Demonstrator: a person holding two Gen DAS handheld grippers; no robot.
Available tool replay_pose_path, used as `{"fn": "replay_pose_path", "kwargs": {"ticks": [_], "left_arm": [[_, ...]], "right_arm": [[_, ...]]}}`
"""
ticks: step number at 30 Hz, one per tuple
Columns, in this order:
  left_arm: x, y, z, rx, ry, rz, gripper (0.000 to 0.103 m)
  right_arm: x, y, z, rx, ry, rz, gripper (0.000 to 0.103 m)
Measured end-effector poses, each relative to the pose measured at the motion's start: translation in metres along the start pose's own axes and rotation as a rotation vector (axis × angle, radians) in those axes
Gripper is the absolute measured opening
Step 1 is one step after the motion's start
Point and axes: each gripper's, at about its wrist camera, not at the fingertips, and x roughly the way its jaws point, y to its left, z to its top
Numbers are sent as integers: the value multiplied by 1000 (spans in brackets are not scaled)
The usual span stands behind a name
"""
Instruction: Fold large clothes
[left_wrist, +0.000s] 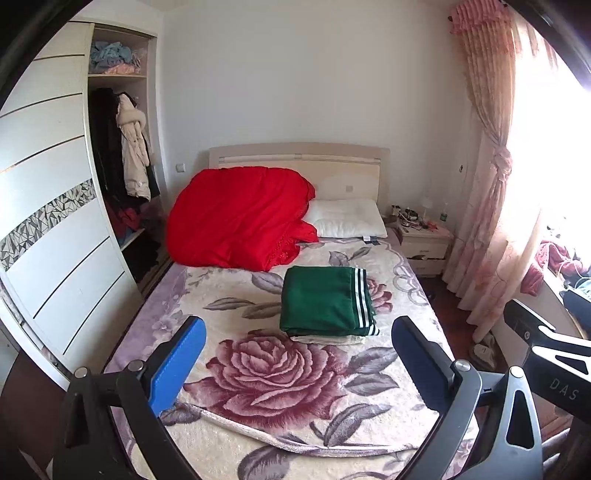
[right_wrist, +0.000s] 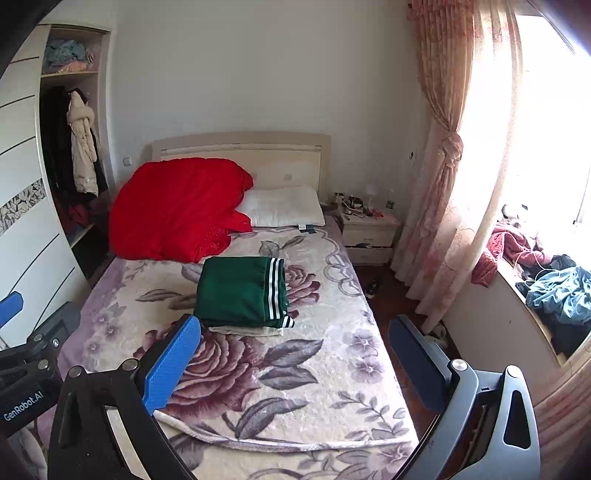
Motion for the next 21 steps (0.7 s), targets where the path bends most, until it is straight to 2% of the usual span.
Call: {"fn": "replay_pose_path", "kwargs": {"ticks": [21], "left_arm": [[-12, 1, 6, -8, -19, 17, 103]], "right_arm": [[-6, -7, 5, -10, -40, 37, 103]]}}
